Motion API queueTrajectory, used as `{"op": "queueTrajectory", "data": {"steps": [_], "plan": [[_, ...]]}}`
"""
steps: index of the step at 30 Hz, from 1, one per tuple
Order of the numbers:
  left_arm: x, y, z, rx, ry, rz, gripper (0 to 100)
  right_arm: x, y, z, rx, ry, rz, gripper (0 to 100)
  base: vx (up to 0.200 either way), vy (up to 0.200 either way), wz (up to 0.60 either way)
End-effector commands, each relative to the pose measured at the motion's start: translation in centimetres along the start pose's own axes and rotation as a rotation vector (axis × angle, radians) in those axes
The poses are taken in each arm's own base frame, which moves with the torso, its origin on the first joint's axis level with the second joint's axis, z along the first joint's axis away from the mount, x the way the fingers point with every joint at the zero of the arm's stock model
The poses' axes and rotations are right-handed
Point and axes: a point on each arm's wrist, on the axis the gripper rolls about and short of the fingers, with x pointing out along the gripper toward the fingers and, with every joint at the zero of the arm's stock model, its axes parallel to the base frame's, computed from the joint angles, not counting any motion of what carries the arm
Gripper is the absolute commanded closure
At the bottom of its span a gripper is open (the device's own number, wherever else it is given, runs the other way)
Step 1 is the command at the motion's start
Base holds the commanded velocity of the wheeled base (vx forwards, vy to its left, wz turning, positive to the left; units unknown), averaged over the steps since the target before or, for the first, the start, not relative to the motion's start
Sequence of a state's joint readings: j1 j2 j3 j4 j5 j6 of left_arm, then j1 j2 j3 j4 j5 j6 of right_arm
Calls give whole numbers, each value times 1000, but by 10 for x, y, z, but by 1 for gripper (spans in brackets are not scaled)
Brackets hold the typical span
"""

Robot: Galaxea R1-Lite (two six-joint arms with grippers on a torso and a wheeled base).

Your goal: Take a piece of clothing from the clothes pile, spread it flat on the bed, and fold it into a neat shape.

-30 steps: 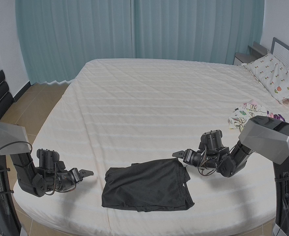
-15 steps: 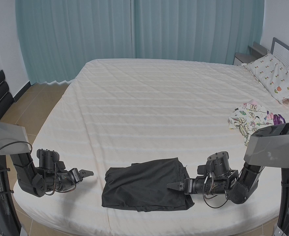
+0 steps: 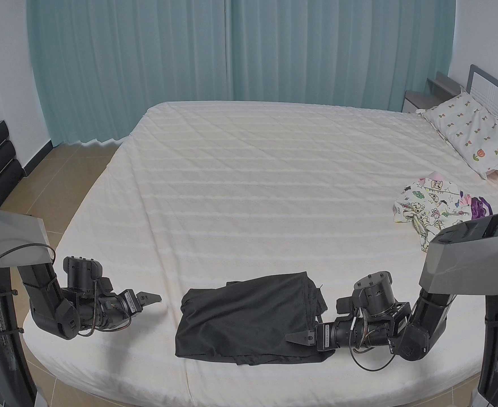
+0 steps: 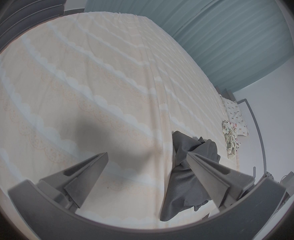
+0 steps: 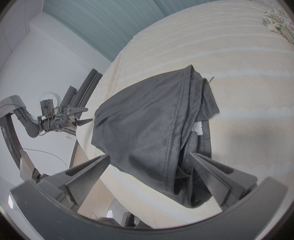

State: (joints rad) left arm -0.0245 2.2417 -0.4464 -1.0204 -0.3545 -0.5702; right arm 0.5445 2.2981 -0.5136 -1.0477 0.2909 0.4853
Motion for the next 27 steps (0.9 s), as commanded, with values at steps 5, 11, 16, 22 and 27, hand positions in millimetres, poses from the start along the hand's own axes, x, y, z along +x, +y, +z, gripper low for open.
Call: {"op": "queueTrajectory", "data": {"steps": [5,11,16,22,27], "plan": [[1,0,0,0,0,0,0,4,0,-9,-17,39,-4,0,0,0,0],[1,0,1,-1,-2,0,0,3,2,-14,-41,68,-10,100,0,0,0],[1,0,1,-2,-4,-1,0,-4,1,-15,-65,77,-23,100,0,0,0],[1,0,1,-1,-2,0,0,-13,-1,-13,-65,65,-33,100,0,0,0],[1,0,1,-1,-2,0,0,-23,-9,-16,-86,74,-59,100,0,0,0]]}}
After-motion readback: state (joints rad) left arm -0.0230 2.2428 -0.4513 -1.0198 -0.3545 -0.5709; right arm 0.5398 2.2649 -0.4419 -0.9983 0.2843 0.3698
